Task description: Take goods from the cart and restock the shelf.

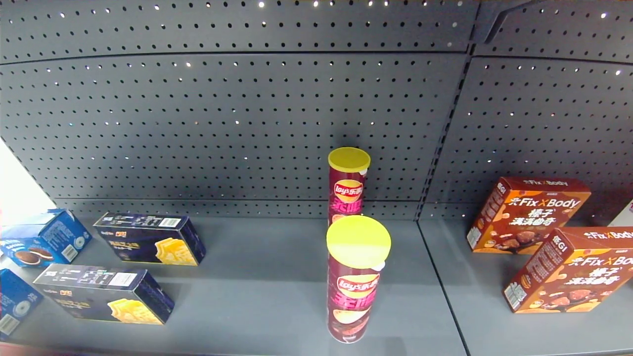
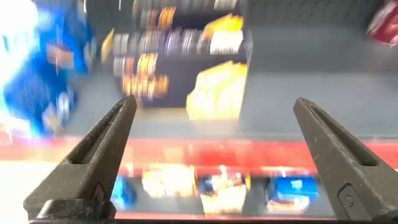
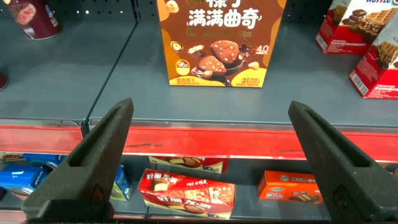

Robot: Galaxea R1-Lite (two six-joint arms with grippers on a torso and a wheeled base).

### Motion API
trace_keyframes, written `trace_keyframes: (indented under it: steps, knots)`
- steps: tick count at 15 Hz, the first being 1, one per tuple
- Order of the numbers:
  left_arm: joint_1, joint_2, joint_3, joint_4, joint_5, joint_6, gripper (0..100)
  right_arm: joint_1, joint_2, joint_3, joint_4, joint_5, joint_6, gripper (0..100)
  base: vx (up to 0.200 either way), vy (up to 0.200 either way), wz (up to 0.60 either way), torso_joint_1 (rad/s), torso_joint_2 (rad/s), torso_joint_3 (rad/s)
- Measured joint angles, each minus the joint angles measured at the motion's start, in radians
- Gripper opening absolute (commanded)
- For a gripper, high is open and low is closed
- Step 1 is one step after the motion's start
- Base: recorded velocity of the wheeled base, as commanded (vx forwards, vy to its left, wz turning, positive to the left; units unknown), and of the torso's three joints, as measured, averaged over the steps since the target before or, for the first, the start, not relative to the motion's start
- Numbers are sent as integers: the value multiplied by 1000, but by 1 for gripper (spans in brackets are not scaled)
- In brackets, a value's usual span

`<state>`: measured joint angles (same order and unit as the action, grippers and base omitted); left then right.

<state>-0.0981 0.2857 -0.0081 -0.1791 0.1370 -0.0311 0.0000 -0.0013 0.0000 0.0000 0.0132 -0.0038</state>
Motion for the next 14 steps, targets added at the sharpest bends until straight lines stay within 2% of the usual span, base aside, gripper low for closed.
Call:
trace_keyframes:
  steps: [2,5,6,7,8,10,11,13,14]
  knots:
    - [41,-72,6,92,-33,-33,100,0,0,0,0,0,0,100,0,0,0,0,0,0]
    - [75,-166,8,121,-145,-52,100,0,0,0,0,0,0,100,0,0,0,0,0,0]
    - [78,-184,8,122,-200,-54,100,0,0,0,0,0,0,100,0,0,0,0,0,0]
    - [83,-207,8,122,-280,-63,100,0,0,0,0,0,0,100,0,0,0,0,0,0]
    - [90,-232,8,122,-324,-78,100,0,0,0,0,0,0,100,0,0,0,0,0,0]
    - [98,-262,6,121,-254,-92,100,0,0,0,0,0,0,100,0,0,0,0,0,0]
    - [99,-272,6,121,-249,-103,100,0,0,0,0,0,0,100,0,0,0,0,0,0]
    - [99,-281,4,121,-269,-161,100,0,0,0,0,0,0,100,0,0,0,0,0,0]
    - [99,-283,3,120,-280,-171,100,0,0,0,0,0,0,100,0,0,0,0,0,0]
